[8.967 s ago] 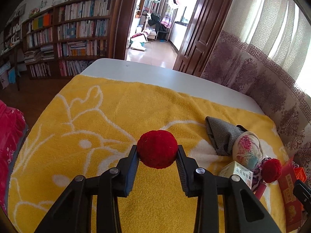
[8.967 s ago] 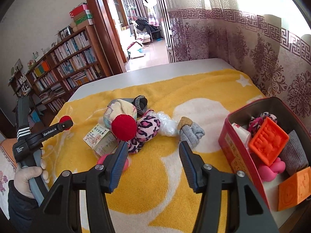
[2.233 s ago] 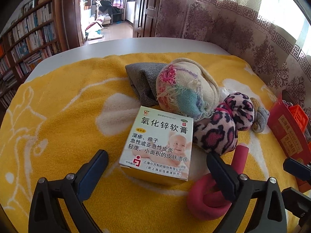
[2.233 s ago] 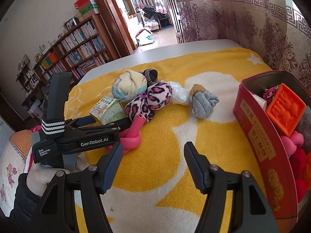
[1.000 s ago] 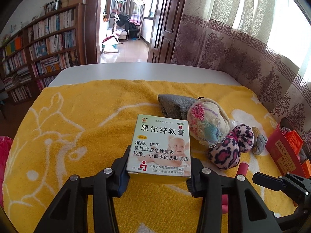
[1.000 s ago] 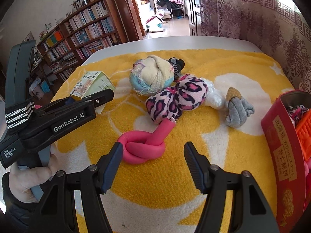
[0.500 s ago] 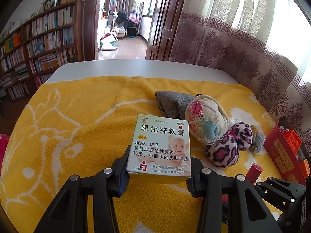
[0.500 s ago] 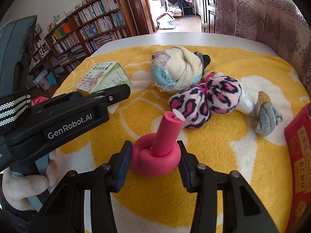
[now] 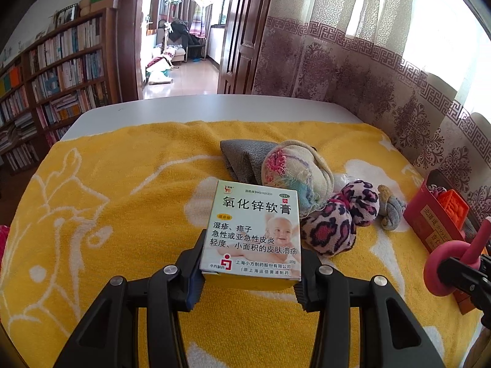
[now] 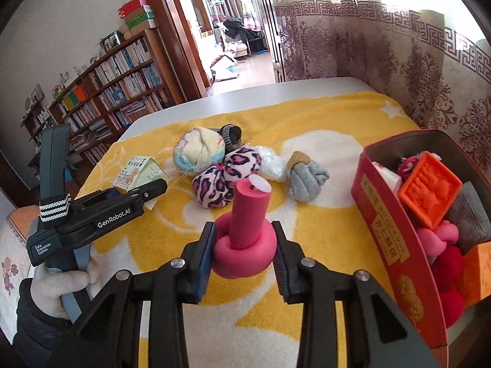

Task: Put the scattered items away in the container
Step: 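Carry the ointment box and pink ring toy into the red tin and open both grippers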

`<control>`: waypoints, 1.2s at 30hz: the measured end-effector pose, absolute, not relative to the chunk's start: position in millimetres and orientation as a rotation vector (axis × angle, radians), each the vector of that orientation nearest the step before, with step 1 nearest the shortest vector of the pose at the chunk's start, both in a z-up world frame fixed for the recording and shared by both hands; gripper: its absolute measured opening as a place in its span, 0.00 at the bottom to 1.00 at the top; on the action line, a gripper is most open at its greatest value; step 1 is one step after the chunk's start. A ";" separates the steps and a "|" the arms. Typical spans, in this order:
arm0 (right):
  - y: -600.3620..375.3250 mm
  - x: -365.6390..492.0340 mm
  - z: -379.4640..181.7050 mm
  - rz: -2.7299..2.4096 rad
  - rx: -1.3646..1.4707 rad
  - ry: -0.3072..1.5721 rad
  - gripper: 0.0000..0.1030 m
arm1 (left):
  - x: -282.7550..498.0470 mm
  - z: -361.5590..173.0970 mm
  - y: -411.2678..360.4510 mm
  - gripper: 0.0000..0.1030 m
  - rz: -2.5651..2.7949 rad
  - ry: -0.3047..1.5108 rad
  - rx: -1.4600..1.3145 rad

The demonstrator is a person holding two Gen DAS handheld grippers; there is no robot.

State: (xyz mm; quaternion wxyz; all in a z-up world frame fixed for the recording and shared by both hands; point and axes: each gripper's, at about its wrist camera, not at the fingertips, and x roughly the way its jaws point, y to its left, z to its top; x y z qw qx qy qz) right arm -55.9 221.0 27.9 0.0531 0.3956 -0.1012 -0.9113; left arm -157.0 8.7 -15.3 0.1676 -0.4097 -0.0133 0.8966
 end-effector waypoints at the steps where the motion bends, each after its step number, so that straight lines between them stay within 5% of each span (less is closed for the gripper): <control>1: 233.1 -50.1 32.3 -2.798 1.192 -0.332 0.37 | -155.7 -14.7 10.6 0.47 2.551 -0.032 -1.163; 12: 340.5 -14.0 52.1 -3.021 1.130 -0.587 0.37 | -134.4 -4.9 51.1 0.47 2.479 -0.015 -1.151; 36: 433.4 6.1 58.3 -3.144 1.035 -0.691 0.37 | -56.7 37.5 258.9 0.47 2.164 0.267 -0.940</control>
